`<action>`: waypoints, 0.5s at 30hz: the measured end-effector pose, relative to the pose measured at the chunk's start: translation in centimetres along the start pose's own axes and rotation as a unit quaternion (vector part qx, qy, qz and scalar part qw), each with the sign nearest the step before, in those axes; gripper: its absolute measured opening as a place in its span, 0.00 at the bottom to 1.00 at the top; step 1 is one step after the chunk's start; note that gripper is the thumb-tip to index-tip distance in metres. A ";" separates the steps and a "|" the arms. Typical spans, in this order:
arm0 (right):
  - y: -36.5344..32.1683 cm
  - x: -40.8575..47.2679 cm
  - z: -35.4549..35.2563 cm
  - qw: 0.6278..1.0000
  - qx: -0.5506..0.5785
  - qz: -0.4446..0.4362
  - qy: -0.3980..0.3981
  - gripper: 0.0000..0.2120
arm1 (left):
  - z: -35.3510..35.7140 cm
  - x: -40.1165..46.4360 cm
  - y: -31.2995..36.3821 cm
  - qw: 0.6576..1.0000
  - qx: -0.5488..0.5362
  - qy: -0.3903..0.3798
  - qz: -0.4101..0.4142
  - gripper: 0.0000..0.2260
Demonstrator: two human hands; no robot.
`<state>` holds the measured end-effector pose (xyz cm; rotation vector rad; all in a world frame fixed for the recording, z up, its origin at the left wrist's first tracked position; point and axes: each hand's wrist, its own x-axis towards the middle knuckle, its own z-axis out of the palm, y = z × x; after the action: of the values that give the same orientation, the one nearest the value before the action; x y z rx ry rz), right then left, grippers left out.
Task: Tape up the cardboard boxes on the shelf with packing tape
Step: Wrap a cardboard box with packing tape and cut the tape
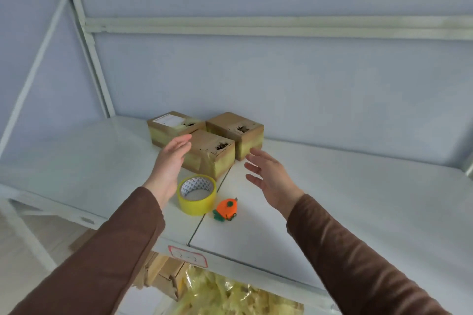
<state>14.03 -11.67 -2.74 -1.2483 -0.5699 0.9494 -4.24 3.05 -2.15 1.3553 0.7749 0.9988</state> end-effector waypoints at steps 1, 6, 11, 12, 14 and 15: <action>0.3 0.9 1.2 1.000 -0.002 0.005 0.007 0.20 | -1.3 1.6 -0.2 1.000 0.009 -0.002 -0.009 0.10; 1.5 3.8 6.2 0.998 -0.032 0.042 0.037 0.25 | -5.6 7.7 -2.3 0.995 0.028 -0.019 -0.093 0.21; 1.9 4.3 9.2 0.994 -0.077 0.050 0.053 0.11 | -5.7 10.0 -3.5 0.988 0.025 -0.079 -0.133 0.24; 1.8 4.1 9.4 0.994 -0.083 0.043 0.065 0.06 | -5.4 10.0 -3.4 0.987 0.029 -0.086 -0.129 0.27; 2.0 3.6 9.0 0.988 -0.101 0.005 0.119 0.05 | -4.5 9.2 -2.8 0.987 0.028 -0.106 -0.114 0.25; 2.1 3.3 8.4 0.984 -0.104 -0.014 0.147 0.10 | -4.1 8.7 -2.5 0.987 0.024 -0.118 -0.107 0.21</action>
<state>8.37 -4.37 -3.00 -1.5321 -0.4594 0.6777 -4.09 12.75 -4.13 1.3707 0.7509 0.6417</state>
